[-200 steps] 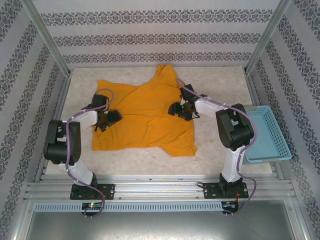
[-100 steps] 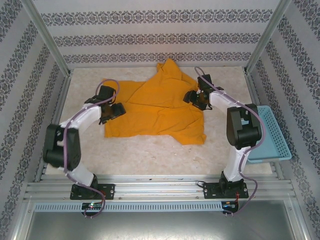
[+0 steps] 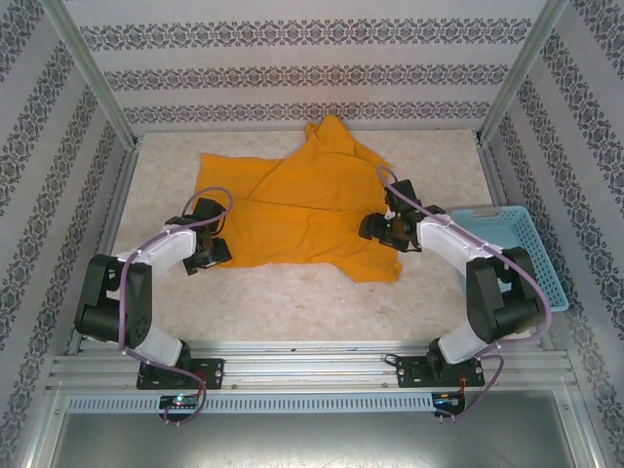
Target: Fold the inside-out t-shirt
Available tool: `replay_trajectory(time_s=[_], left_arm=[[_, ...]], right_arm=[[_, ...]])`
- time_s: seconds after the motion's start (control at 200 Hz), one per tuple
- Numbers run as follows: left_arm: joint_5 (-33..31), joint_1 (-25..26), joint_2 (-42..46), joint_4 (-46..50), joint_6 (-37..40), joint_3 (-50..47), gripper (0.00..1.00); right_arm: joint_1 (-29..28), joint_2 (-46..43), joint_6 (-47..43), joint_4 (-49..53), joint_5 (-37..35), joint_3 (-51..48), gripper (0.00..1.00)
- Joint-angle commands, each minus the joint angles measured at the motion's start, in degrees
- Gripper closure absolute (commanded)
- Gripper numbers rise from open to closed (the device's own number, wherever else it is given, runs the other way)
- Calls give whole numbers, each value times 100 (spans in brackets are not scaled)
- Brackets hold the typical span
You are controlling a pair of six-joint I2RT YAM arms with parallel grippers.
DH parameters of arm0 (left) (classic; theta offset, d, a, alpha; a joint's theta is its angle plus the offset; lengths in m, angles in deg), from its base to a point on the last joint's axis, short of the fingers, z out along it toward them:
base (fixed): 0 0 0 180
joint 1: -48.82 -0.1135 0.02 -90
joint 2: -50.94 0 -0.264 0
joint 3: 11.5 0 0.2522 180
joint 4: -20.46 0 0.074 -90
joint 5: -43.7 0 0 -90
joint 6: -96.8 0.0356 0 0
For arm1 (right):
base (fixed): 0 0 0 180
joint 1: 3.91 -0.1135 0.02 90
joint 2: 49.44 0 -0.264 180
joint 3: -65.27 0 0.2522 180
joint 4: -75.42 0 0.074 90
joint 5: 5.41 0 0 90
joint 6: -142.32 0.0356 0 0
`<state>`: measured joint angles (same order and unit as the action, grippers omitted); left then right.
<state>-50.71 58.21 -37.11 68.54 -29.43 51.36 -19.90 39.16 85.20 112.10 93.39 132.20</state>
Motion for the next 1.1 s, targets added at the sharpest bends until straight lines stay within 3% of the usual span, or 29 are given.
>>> replay_trajectory(time_s=[0.0,0.13,0.365,0.545,0.884,0.994,1.094], left_arm=[[-189,61,-110,57,47,121,33],[-192,60,-226,83,23,68,38],[-290,61,-12,35,-82,-196,55],[-228,63,117,-118,-86,-367,69],[-136,58,430,-193,-17,-505,81],[59,63,573,-362,58,-525,85],[192,63,697,-429,108,-487,89]], right_arm=[[-50,-119,127,61,-25,-290,31],[-174,-2,350,-230,206,-579,32],[-220,-135,728,92,-666,-716,30],[-213,-177,644,237,-859,-746,31],[-124,320,706,227,-946,-445,31],[-132,301,719,74,-749,-483,43],[-142,290,711,28,-604,-439,60]])
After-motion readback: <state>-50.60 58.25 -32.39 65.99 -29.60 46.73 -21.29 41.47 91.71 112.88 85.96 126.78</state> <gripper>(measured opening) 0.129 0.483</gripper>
